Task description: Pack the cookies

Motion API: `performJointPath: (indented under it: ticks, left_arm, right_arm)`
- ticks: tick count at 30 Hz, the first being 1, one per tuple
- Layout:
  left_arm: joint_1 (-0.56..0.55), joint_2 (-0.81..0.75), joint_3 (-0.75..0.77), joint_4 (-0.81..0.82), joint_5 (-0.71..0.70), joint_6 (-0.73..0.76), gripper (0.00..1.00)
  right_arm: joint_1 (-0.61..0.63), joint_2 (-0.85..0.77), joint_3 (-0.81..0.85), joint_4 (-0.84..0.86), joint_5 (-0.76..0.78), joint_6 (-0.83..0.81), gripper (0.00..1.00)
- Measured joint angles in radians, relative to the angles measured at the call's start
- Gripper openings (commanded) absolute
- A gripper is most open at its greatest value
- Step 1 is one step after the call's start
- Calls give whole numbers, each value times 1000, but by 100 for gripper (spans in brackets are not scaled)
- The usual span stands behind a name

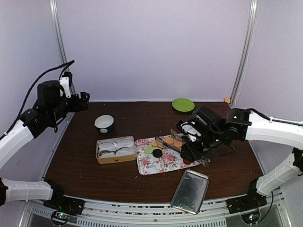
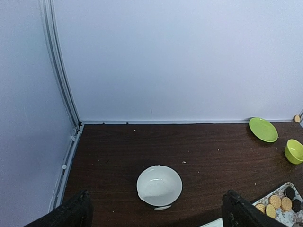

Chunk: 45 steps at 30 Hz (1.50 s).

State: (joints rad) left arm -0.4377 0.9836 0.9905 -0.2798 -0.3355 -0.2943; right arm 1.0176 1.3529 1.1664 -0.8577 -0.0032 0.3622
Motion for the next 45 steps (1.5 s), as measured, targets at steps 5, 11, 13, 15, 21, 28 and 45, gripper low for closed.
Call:
performJointPath:
  ticks: [5,11,13,15,21,28,45]
  left_arm:
    - [0,2,32,-35,-1,0,97]
    - [0,2,32,-39,0,1,97]
    - [0,2,32,-41,2,1,97]
    - [0,2,32,-44,5,1,97]
    - [0,3,32,-54,26,1,97]
    - [0,11,32,-61,37,1,97]
    - [0,26,33,-66,45,1,97]
  right_arm:
    - [20,100,50,-53,-23,-5,53]
    - [21,164,77,-64,-58,-11,51]
    - [21,176,86,-62,-68,-11,51]
    - [21,181,88,-60,-78,-11,51]
    - [21,197,93,-58,-87,-6,49]
    - [21,240,113,-50,-85,4,47]
    - [21,269,137,-43,-77,8,46]
